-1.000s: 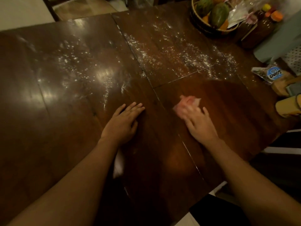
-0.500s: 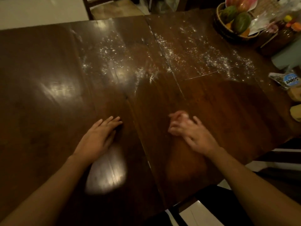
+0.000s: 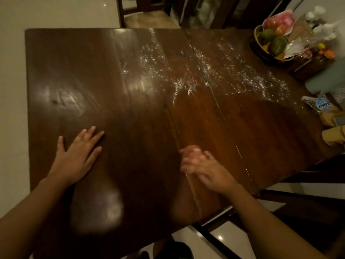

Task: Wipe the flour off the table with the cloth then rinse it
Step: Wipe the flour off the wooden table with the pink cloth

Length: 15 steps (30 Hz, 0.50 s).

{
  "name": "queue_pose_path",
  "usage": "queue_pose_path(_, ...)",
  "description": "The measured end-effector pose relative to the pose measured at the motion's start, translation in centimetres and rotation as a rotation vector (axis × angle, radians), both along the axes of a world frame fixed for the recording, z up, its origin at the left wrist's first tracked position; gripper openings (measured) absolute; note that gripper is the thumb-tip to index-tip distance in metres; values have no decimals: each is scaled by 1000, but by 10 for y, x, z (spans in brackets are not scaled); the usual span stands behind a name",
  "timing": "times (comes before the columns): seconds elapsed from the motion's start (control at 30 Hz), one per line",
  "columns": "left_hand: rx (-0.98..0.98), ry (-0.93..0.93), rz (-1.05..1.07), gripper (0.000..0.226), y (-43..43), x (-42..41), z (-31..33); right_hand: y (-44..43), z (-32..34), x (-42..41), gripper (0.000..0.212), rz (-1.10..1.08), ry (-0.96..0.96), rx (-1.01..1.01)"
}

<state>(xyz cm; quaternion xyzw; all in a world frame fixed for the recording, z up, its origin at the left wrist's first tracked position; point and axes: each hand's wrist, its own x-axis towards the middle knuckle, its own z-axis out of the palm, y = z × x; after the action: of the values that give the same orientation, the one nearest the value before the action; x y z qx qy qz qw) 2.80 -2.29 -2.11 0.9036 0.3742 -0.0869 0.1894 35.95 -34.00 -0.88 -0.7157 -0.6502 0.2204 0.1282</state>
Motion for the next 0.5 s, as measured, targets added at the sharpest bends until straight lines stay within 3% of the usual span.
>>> queue_pose_path(0.13, -11, 25, -1, 63, 5, -2, -3, 20, -4, 11, 43, -779, -54, 9)
queue_pose_path(0.2, -16, 33, -25, 64, 5, -3, -4, 58, -13, -21, 43, -947, -102, 33)
queue_pose_path(0.27, -15, 31, -38, 64, 6, -5, -5, 96, -19, -65, 42, -784, -77, 179)
queue_pose_path(0.33, -29, 44, -44, 60, 10, -5, -4, 121, -24, -114, 42, -440, -31, 280)
queue_pose_path(0.5, -129, 26, -100, 53, 30, -8, 3, 108, -21, -202, 49, 463, 181, 98)
